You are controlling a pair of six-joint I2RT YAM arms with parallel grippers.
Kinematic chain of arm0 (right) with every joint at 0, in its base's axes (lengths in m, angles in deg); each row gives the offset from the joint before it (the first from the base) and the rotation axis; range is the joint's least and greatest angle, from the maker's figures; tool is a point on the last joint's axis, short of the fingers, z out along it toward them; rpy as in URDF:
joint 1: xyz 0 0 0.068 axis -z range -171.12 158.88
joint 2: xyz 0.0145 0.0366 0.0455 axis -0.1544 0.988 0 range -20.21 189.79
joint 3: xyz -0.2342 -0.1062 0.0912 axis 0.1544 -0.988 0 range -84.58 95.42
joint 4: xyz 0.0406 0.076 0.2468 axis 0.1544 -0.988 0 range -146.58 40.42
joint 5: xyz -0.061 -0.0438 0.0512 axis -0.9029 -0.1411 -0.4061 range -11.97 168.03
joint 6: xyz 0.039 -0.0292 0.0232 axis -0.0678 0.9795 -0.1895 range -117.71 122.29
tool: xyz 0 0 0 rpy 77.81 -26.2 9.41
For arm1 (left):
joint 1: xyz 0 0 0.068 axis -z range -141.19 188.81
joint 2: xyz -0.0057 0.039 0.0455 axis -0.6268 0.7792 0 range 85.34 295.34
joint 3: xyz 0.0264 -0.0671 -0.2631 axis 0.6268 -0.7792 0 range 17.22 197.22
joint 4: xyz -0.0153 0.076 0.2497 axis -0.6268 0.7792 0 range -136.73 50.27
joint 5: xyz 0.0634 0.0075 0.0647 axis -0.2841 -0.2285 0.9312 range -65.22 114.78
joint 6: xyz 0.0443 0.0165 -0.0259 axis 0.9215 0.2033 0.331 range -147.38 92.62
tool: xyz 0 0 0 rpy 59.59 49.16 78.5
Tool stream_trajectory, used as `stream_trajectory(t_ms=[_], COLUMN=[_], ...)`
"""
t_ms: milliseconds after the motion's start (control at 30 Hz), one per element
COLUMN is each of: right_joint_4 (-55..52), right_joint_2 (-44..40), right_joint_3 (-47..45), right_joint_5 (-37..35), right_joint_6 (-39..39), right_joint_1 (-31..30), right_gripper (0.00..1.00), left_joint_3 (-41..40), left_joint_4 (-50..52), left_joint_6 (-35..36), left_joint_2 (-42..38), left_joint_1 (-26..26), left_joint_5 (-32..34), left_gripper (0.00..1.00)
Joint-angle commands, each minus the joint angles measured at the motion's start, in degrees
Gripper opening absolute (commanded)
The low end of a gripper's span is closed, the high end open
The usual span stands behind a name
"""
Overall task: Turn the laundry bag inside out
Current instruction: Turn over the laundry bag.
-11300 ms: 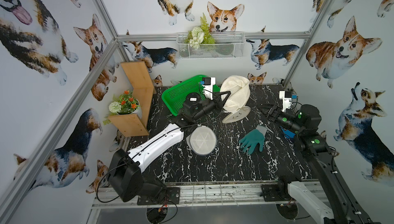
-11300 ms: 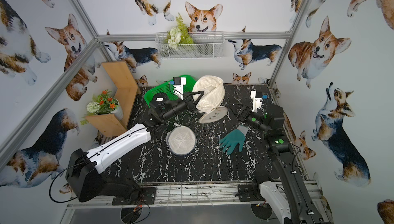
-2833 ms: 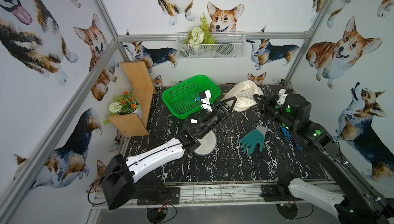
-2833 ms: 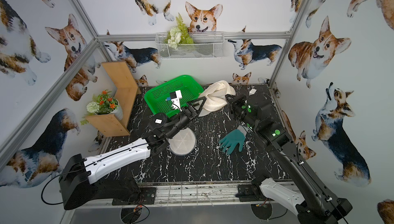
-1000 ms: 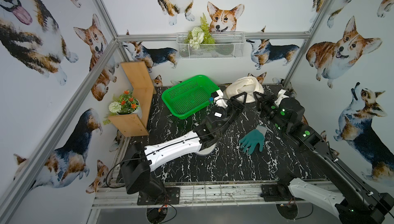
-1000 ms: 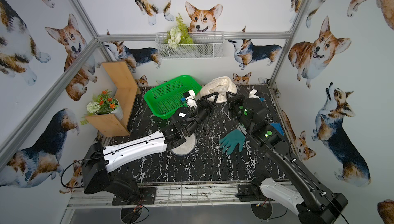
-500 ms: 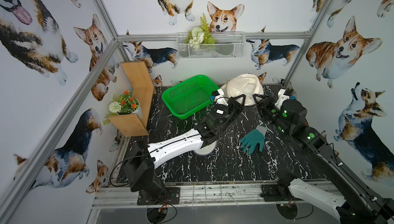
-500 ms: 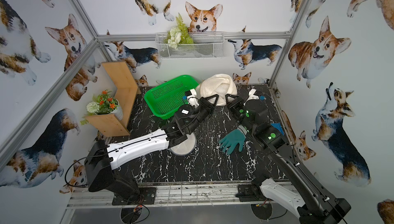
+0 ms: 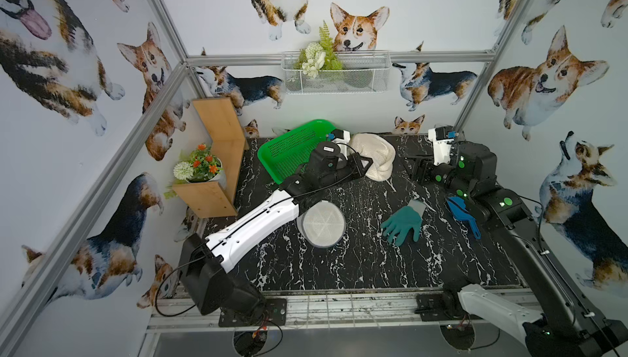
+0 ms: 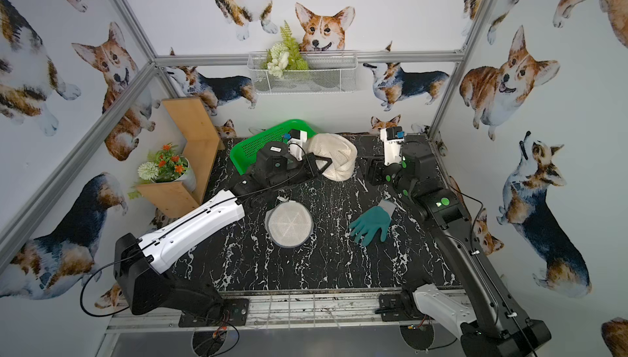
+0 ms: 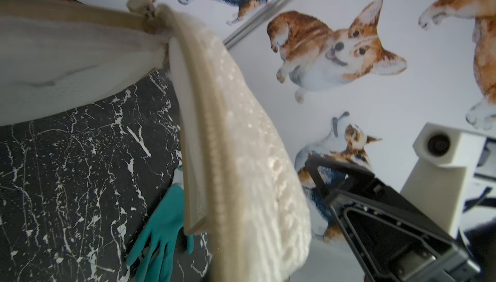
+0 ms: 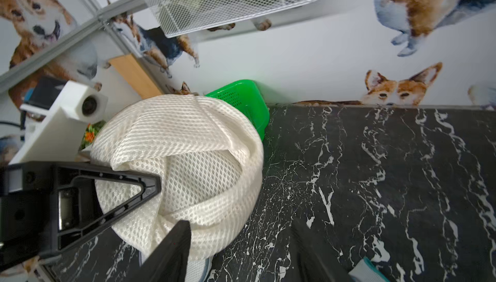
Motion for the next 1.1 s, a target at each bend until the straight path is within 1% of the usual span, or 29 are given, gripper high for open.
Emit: stream_trajectory(t_ms=[0,67,133,200,267,333,400,500,633,700,800,900,933,1067], right_joint_4=[2.7,4.8,5.1,5.3,6.3,9.2,12.1,15.1,15.1,15.6,17.5,18.9,19.1,20.0], right_joint_2=[1.0,1.4,2.0,2.7,3.4,3.9,4.5,5.0,5.3,5.3,5.2,5.3,5.3,8.4], right_joint_3=[0.9,0.7,0.7,0.8,0.7,0.1,-0.2,-0.8,-1.0,-1.4,-2.1,-1.9,-1.6,-0.1], right_joint_5=[9.5,12.0,13.4,13.0,12.9,11.0,7.8,4.4,4.8,5.2,5.5,6.1,6.4,6.5], right_joint_6=[14.0,17.4,21.4,25.6,28.2,28.5,28.6,30.1,32.5,32.6,32.1,31.4,31.4,30.6], right_joint_1=[-0.1,-0.7,-2.6,-5.1,-6.7,-7.3,-7.4,-7.4,-7.4,-7.4,-7.4,-7.4,-7.4,-7.3], right_gripper=[0.59,0.59,0.59,0.6,0.6,0.58,0.51,0.45,0.43,0.37,0.23,0.03,0.0,0.0], left_joint_3=[2.3,4.0,5.5,7.2,8.7,10.3,12.0,13.4,14.0,14.2,14.5,15.1,15.3,15.6], left_joint_4=[8.5,11.0,12.0,12.4,13.1,14.2,16.1,17.9,18.3,18.2,18.4,20.1,20.7,22.8], left_joint_6=[9.9,10.4,10.2,10.1,9.4,9.0,9.2,9.8,9.8,9.8,10.1,11.5,11.9,14.5], left_joint_2=[0.4,1.1,1.9,2.7,3.9,5.2,6.5,7.5,7.6,7.8,8.2,8.9,9.1,9.4], left_joint_1=[-1.6,-2.9,-4.0,-4.7,-5.3,-5.7,-5.8,-6.1,-6.7,-7.0,-7.2,-7.2,-7.2,-7.1], left_joint_5=[-16.1,-19.2,-21.9,-24.2,-26.1,-28.1,-29.9,-31.9,-33.5,-34.5,-36.3,-38.0,-38.7,-41.6], left_gripper=[0.0,0.0,0.0,0.0,0.0,0.0,0.0,0.0,0.0,0.0,0.0,0.0,0.0,0.0])
